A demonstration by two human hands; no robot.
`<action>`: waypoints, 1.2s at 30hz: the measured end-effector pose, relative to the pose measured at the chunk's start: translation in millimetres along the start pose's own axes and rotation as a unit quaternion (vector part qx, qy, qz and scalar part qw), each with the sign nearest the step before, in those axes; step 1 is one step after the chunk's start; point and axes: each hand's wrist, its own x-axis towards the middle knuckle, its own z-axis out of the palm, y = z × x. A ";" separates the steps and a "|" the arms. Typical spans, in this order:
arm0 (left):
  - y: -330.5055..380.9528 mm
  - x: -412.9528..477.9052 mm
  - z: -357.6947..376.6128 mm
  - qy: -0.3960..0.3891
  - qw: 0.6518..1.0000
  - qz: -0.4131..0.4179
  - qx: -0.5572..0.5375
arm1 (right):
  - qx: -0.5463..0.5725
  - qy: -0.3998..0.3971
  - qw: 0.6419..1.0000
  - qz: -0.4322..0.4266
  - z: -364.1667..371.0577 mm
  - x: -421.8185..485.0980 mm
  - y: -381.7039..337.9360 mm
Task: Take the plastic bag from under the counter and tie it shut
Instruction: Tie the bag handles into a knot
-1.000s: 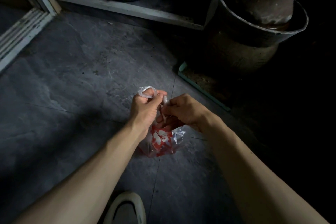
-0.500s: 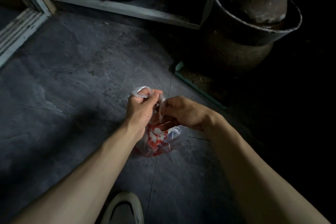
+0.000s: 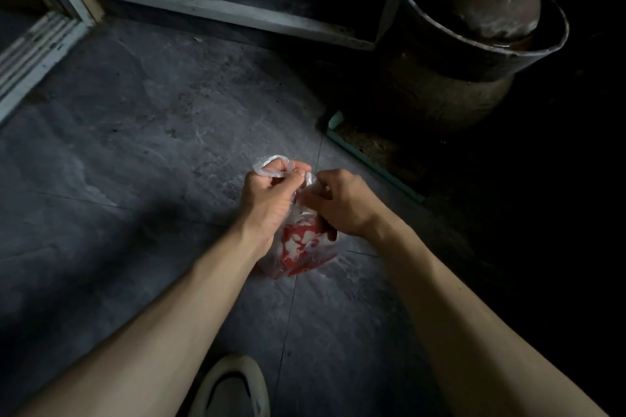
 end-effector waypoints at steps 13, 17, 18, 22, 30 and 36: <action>-5.1 2.4 0.7 0.024 1.000 0.009 -0.011 | 0.445 0.011 0.884 0.142 15.6 -4.9 -14.3; -4.0 1.5 -0.4 0.012 1.000 0.006 0.013 | 0.511 0.017 0.837 0.197 12.9 -3.6 -11.5; -5.2 1.8 -0.9 0.012 1.000 0.009 0.024 | 0.503 0.036 0.836 0.216 12.8 -2.3 -11.2; -7.6 2.0 -4.8 0.006 0.999 0.010 0.046 | 0.441 0.078 0.863 0.232 10.1 2.5 -10.0; -7.3 -1.3 -5.7 0.001 0.995 -0.039 -0.088 | 0.437 0.137 0.875 0.159 15.8 7.3 -10.3; -8.2 0.4 -5.7 0.037 0.989 -0.085 -0.114 | 0.427 0.193 0.864 0.182 27.5 14.3 -6.9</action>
